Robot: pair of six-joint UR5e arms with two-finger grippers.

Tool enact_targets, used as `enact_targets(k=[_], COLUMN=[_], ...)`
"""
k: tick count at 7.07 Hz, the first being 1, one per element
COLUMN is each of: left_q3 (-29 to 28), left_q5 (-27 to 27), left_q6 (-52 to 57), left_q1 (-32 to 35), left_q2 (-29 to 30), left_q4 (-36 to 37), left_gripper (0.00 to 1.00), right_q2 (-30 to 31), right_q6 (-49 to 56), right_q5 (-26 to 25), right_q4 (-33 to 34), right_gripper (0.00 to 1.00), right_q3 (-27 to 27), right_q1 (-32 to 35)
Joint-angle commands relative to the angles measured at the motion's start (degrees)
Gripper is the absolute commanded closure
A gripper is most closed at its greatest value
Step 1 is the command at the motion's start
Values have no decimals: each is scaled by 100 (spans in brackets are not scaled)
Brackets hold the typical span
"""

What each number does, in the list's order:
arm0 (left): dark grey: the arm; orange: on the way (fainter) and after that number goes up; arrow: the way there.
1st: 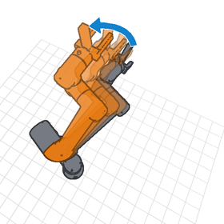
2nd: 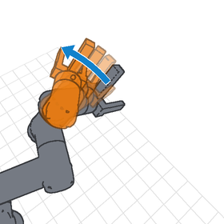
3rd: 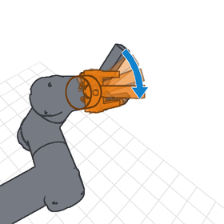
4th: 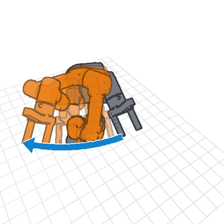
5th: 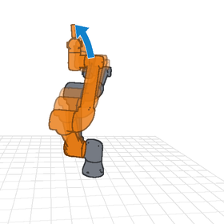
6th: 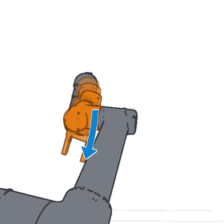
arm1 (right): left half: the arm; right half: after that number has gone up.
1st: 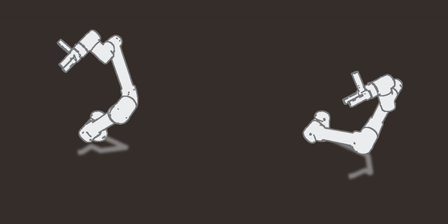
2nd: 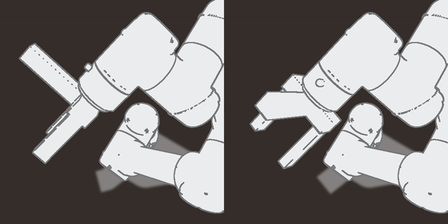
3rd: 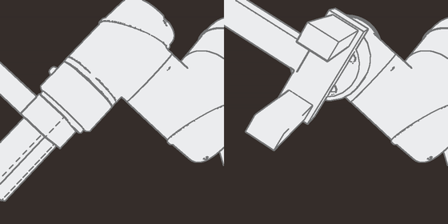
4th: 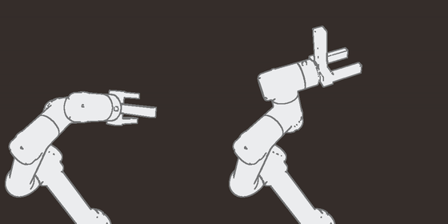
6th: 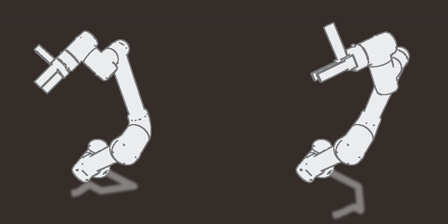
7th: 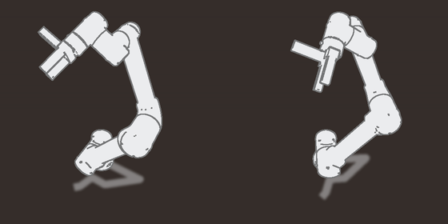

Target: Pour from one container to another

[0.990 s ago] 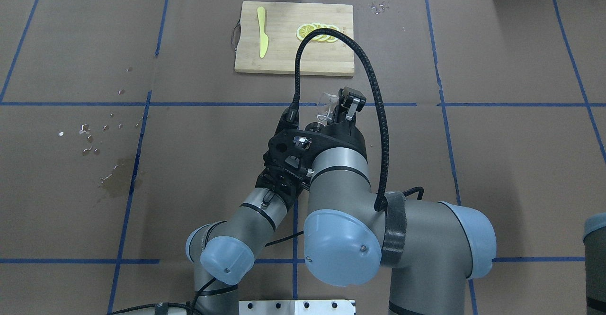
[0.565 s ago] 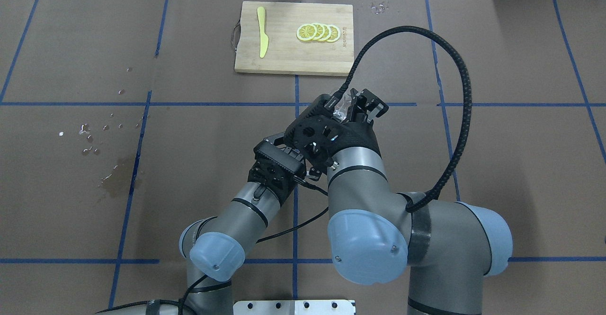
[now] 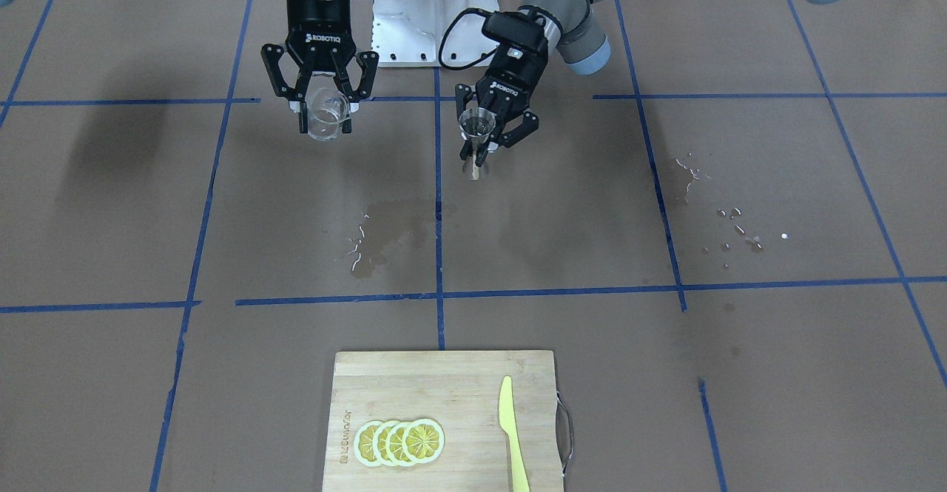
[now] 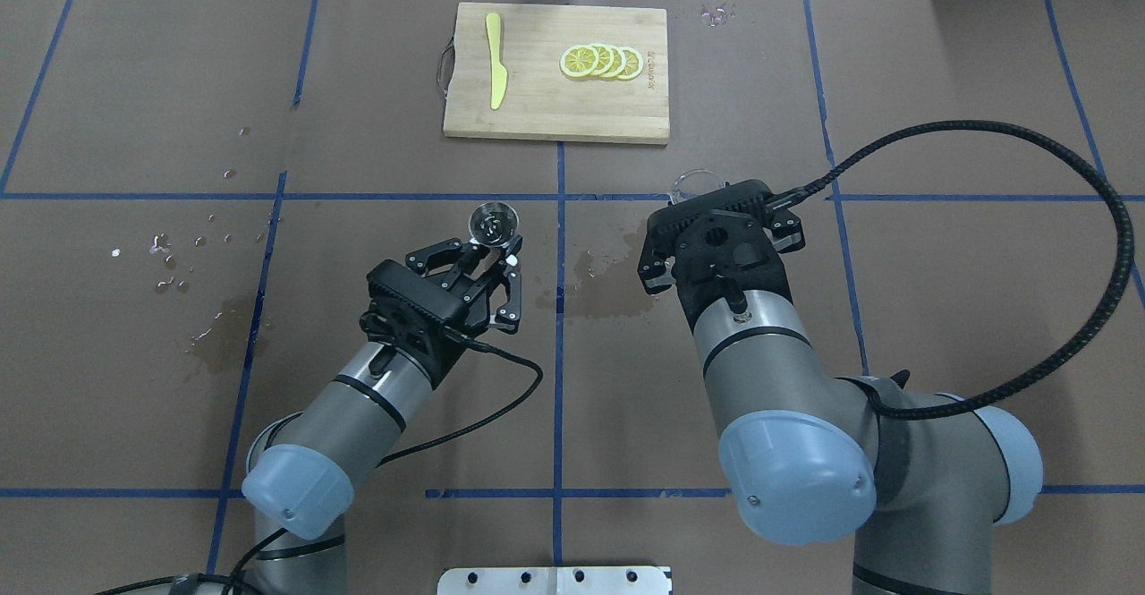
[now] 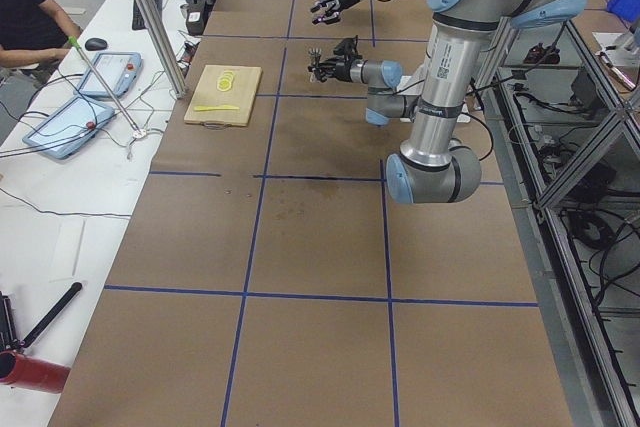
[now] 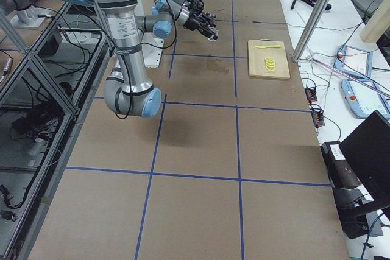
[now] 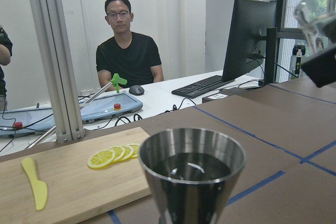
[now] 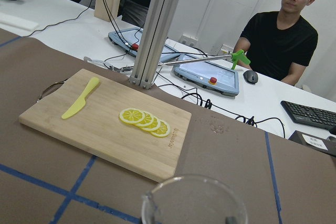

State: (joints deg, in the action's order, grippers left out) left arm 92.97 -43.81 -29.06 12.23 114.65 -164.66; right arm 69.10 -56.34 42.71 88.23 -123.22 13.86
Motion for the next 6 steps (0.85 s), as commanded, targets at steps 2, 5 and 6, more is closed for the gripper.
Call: enact_targets(k=[2, 5, 6], left_q3=[221, 90, -41], left_q5=[566, 645, 716], left_q6=[-65, -1543, -2029], left_q1=[25, 51, 43], left_q2=[-1684, -2689, -2902], left_q4=[-1118, -1630, -1639], left_gripper=[100, 100, 100], right_q2=[1714, 2371, 2406], right_q6=[-386, -896, -896], right_q5=[9, 1, 1], right_q4=[-1917, -3914, -3927], right_gripper=[96, 100, 100], right_q3=[52, 902, 914], right_q1=[11, 11, 11])
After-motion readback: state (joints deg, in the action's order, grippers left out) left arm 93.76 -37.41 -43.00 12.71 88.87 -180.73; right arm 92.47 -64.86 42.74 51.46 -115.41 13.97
